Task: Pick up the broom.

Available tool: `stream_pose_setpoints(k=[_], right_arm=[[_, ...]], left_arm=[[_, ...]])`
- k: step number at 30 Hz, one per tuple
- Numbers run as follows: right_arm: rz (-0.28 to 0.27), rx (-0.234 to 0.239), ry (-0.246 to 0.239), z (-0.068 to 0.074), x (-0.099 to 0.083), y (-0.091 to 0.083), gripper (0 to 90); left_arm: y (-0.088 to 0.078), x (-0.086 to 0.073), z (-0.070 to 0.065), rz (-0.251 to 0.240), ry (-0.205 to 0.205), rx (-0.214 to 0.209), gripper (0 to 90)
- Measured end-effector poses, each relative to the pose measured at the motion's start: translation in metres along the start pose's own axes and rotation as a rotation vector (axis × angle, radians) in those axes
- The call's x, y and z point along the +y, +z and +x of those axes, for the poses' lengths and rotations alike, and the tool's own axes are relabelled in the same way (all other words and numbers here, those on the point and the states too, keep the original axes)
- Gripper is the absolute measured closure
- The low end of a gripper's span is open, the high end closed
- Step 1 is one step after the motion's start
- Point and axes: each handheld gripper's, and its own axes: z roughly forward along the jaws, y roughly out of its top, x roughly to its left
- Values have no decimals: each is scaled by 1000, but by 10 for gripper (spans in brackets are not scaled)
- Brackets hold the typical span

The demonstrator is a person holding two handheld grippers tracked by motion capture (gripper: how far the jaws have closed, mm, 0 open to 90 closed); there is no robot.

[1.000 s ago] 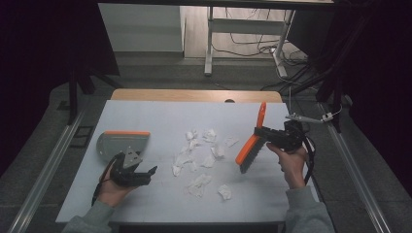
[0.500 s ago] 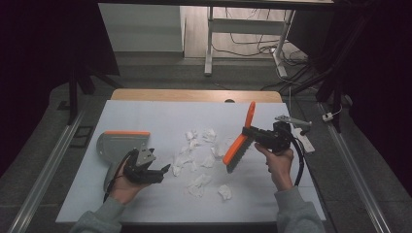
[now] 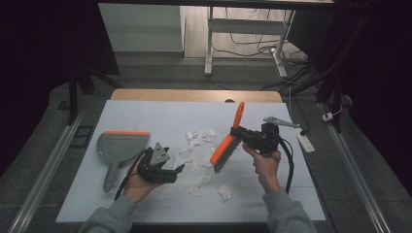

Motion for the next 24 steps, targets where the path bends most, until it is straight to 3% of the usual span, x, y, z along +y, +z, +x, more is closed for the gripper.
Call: stream_pose_setpoints(k=[10,24], right_arm=[[-20,1,-2,11,-7,12,705],[-67,4,38,20,-17,21,705]], left_arm=[[13,15,-19,-25,10,-71,221],[35,25,-36,-63,24,-97,252]])
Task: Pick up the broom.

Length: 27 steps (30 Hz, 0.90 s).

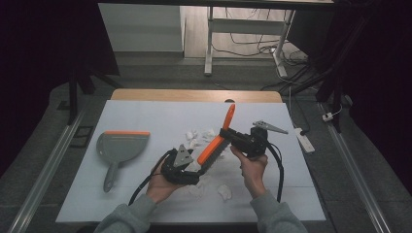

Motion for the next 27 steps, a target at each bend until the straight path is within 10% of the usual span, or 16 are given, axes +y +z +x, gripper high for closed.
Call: stream_pose_setpoints(k=[16,27], right_arm=[[-16,33,33,8,-8,5,704],[-4,35,-12,11,-9,7,694]], left_arm=[[22,2,3,-70,-82,-25,753],[18,3,9,-37,-79,-44,803]])
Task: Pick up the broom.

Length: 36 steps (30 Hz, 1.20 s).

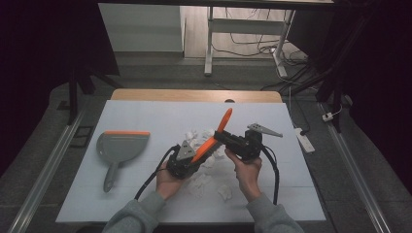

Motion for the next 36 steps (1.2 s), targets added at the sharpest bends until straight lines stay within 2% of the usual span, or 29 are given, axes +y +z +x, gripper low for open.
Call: stream_pose_setpoints(k=[4,8,9,11,19,20,28,31,33,34,36], right_arm=[[7,-14,-49,3,2,0,663],[9,-9,-86,4,5,-4,570],[13,-5,-102,4,5,-5,557],[27,-13,-149,5,7,-9,529],[138,-47,-341,6,13,-25,445],[153,-53,-362,7,13,-26,439],[324,-30,-524,17,16,-33,404],[367,-31,-582,24,17,-34,378],[385,-31,-607,28,17,-35,373],[392,-23,-619,30,18,-35,368],[411,-11,-657,35,18,-35,353]], left_arm=[[-3,1,3,13,4,-9,804],[-8,2,10,33,4,-13,804],[-9,2,12,44,2,-22,803],[-12,3,15,57,12,-15,803],[-21,6,22,113,40,-38,803],[-23,6,24,134,46,-54,803],[-29,9,26,191,98,-77,803],[-32,11,26,210,117,-75,803],[-33,13,26,241,133,-89,803],[-33,13,26,241,133,-89,803],[-34,14,25,276,159,-95,803]])
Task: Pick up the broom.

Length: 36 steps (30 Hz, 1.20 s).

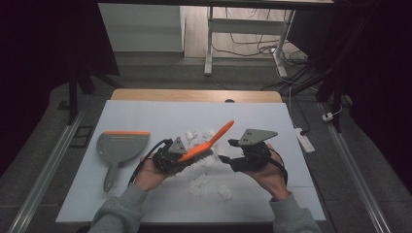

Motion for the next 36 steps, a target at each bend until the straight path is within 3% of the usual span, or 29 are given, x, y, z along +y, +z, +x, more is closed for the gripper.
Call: stream_pose_setpoints(k=[8,18,25,30,32,33,36], right_arm=[[88,-4,-151,21,12,6,334],[206,38,-202,27,8,26,343],[300,64,-239,35,4,40,366],[355,85,-258,36,-2,49,447],[360,91,-265,36,-2,50,478],[360,95,-279,36,-4,49,544],[361,117,-288,35,-4,49,569]], left_arm=[[6,6,-12,77,66,-36,803],[17,13,-33,150,183,-31,803],[20,15,-43,169,235,-30,803],[20,16,-48,173,263,-32,803],[20,16,-48,175,267,-34,803],[20,16,-48,176,275,-39,802],[20,16,-49,178,280,-41,802]])
